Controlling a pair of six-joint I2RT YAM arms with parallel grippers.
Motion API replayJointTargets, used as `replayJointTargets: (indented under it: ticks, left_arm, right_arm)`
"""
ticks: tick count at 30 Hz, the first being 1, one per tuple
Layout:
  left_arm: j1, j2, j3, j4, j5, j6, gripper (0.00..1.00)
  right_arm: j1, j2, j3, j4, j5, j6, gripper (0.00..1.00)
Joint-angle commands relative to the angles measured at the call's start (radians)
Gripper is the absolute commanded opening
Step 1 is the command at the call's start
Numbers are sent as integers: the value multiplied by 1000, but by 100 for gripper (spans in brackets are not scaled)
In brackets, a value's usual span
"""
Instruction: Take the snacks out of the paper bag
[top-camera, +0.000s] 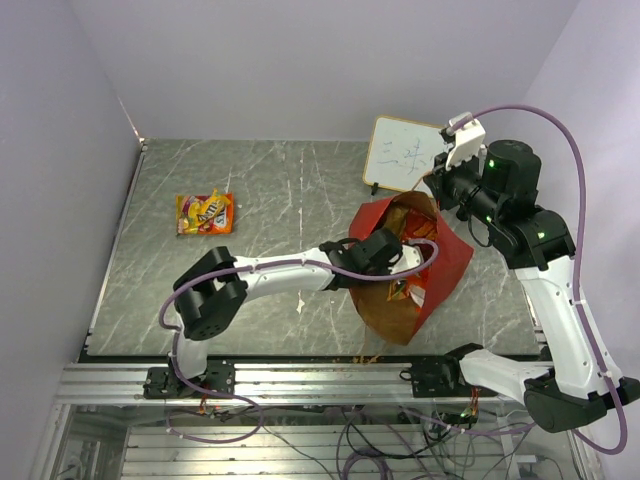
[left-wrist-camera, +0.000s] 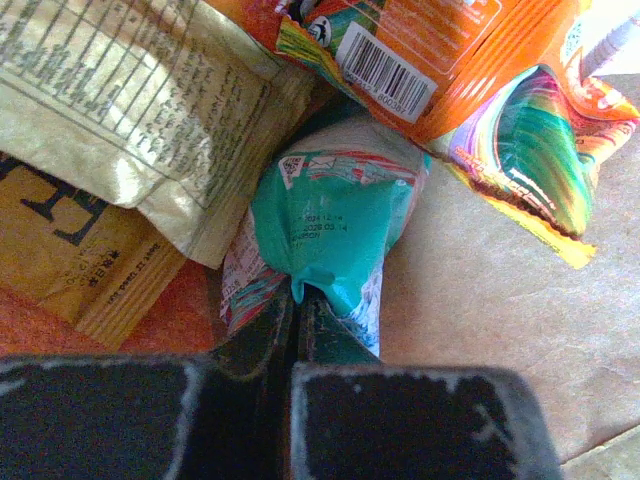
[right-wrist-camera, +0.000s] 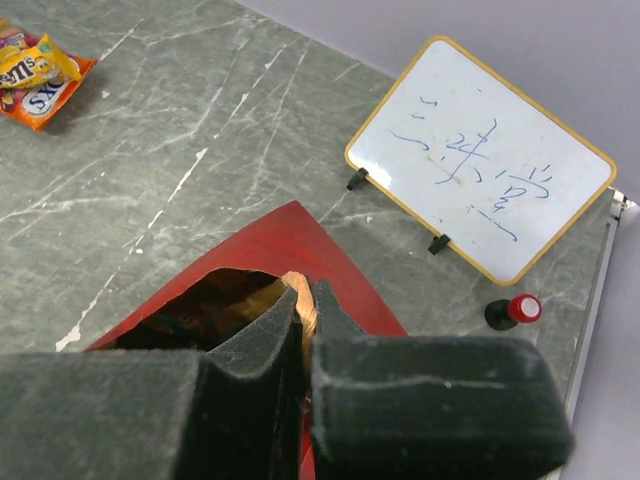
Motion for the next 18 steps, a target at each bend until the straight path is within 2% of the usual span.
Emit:
replayJointTargets:
  ticks: [1,10,18]
  left_arm:
    - [5,-112,49,-52,53,-72,7]
    - [5,-243,164,-184,142,-210,7]
    - [6,-313,269,-189,182,-313,7]
  right_arm:
    - [-2,-18,56,121,8,-12,0]
    - [-2,-19,22,138,-1,-13,0]
    - [-2,-19,12,141,-2,-26,0]
